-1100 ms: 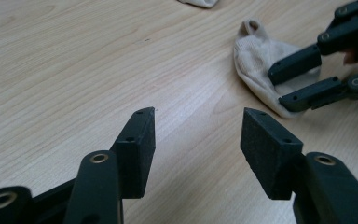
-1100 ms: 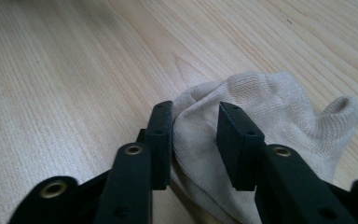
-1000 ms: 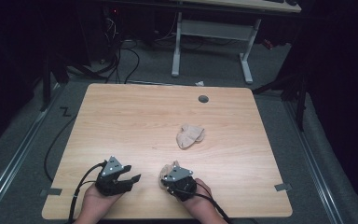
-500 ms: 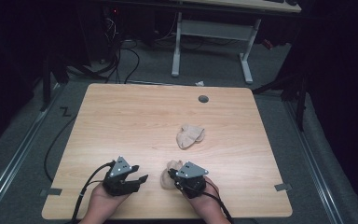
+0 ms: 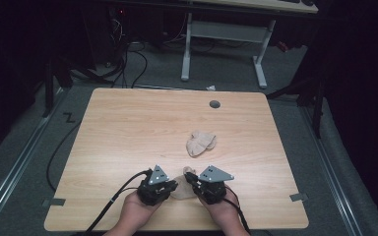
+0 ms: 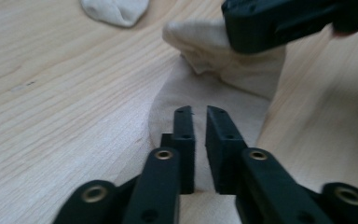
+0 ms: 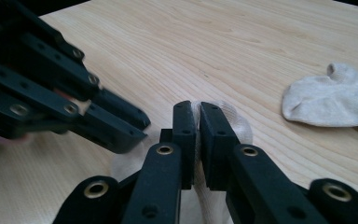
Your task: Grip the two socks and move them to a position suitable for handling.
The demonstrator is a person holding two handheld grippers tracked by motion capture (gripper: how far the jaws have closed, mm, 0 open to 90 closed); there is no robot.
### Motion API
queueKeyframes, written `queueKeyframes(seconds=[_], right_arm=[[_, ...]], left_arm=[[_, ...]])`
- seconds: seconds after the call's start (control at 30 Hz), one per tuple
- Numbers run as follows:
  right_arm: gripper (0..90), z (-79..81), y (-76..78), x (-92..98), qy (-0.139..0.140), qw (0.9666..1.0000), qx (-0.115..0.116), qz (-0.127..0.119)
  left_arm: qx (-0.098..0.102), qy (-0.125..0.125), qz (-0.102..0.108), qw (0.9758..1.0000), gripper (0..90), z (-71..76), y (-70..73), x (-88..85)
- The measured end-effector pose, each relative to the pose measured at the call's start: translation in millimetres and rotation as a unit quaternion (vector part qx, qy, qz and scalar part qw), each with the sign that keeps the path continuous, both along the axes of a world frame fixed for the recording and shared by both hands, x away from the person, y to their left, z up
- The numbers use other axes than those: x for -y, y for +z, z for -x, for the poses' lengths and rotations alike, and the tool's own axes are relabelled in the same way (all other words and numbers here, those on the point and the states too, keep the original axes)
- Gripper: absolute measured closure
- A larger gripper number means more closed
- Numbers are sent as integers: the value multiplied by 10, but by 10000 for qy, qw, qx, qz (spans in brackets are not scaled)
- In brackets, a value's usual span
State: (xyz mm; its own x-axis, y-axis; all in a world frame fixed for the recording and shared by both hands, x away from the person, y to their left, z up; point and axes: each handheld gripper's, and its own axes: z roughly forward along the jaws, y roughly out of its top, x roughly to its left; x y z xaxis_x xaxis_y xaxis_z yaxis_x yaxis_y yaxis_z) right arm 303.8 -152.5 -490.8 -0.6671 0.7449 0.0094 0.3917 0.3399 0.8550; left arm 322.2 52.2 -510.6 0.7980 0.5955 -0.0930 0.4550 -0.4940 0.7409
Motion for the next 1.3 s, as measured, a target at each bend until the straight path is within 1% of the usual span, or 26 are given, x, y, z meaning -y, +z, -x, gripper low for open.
queueKeyframes(seconds=[0.1,0.13,0.17,0.23,0.27,0.37,0.43,0.47,0.5,0.57,0.63,0.73,0.83,0.9,0.97,1.0,1.03,1.07,1.1,1.13,1.17,1.2,1.23,1.3], right_arm=[[853,-1,1,21,-9,10000,39,46],[853,-1,4,41,-49,10000,22,1],[853,-1,4,41,-49,10000,22,1],[853,17,16,53,-71,10000,63,-10],[853,25,21,59,-66,9999,89,0],[853,52,30,99,-110,9999,118,4],[853,63,29,125,-149,9999,83,-29],[853,68,24,137,-147,9999,76,-14],[854,78,13,149,-153,9999,52,-3],[856,89,-10,161,-145,9999,8,55],[862,97,-38,169,-182,9997,-23,146],[871,116,-70,195,-267,9993,-68,243],[871,150,-86,258,-358,9989,-106,289],[872,169,-98,308,-470,9982,-99,348],[870,173,-107,352,-555,9978,-117,352],[867,165,-107,382,-598,9976,-94,349],[865,142,-102,399,-634,9974,-84,337],[865,142,-102,399,-634,9974,-84,337],[864,126,-105,393,-612,9975,-86,338],[864,101,-117,372,-565,9976,-133,366],[864,65,-144,326,-491,9977,-198,417],[865,34,-171,283,-415,9977,-247,482],[865,10,-192,251,-354,9975,-280,543],[865,-49,-256,169,-262,9963,-380,721]], left_arm=[[-30,-14,-247,9997,896,-18,-92,56],[-42,-35,-324,9995,899,-9,-117,54],[-19,-72,-348,9994,899,1,-127,44],[73,-107,-488,9987,899,28,-116,7],[103,-89,-541,9984,899,37,-112,-26],[53,47,-551,9985,899,52,-112,-216],[-3,138,-559,9983,899,64,-108,-368],[-6,183,-610,9980,899,69,-102,-452],[5,223,-627,9978,899,71,-101,-496],[-6,304,-604,9977,899,66,-105,-599],[-15,326,-569,9978,899,60,-109,-634],[66,309,-569,9979,898,64,-117,-627],[100,272,-522,9982,896,58,-127,-615],[142,263,-558,9980,894,57,-125,-602],[191,240,-586,9978,887,66,-124,-596],[170,240,-563,9980,874,67,-120,-596],[-32,422,-235,9988,837,107,-124,-557],[36,400,-230,9989,837,100,-112,-562],[170,340,-304,9988,832,82,-83,-584],[256,357,-296,9986,823,62,-52,-604],[289,411,-250,9984,806,41,-42,-616],[288,455,-225,9983,798,23,-42,-623],[274,471,-289,9981,798,-18,-55,-636],[206,480,-388,9979,798,-40,-95,-636]])
